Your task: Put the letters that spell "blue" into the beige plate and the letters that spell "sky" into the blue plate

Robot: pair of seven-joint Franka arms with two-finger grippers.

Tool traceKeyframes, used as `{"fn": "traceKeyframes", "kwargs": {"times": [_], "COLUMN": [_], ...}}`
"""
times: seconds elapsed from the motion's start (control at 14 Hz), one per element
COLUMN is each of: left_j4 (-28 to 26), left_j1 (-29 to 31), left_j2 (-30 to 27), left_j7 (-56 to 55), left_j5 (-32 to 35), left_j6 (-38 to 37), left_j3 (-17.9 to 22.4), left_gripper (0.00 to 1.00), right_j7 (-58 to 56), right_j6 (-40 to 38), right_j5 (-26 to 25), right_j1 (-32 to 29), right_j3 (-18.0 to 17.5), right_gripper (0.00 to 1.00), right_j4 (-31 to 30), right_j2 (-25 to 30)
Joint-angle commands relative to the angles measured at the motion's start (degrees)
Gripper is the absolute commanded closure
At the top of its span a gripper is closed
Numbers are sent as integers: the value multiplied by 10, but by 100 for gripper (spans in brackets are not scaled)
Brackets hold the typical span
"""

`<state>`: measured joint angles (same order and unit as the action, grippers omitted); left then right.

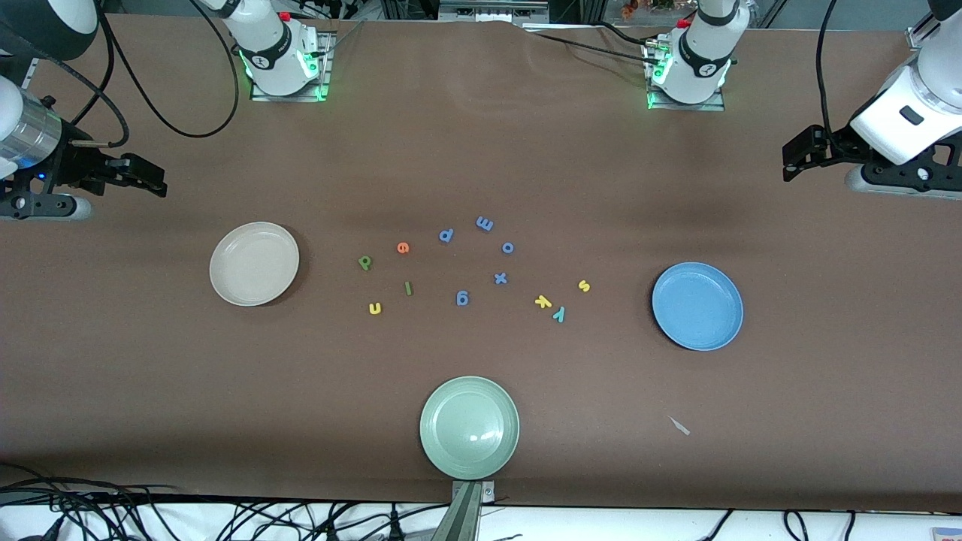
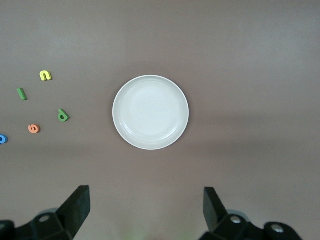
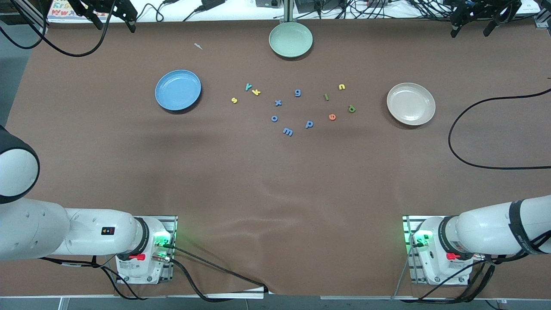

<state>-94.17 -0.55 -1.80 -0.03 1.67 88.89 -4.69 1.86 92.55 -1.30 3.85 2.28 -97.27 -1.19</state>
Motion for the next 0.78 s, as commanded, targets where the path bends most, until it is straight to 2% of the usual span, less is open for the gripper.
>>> {"fn": "traceKeyframes", "kwargs": {"times": [0.0, 0.71], "left_j4": [14, 15], "left_j1": [0, 0], "left_j2": [6, 6], "left_j7": [-8, -8], "left_j5": [16, 16], "left_j6": [-12, -13], "left_j3": [-3, -3], "left_gripper": [0, 0], "right_j7": [-10, -5], "right_j6": [-15, -14], "right_j5": [10, 9], "right_j1": [-5, -2], "right_j3": [-1, -2], "right_gripper": [0, 0], "right_j4": [16, 17], "right_j2": [-7, -6]}}
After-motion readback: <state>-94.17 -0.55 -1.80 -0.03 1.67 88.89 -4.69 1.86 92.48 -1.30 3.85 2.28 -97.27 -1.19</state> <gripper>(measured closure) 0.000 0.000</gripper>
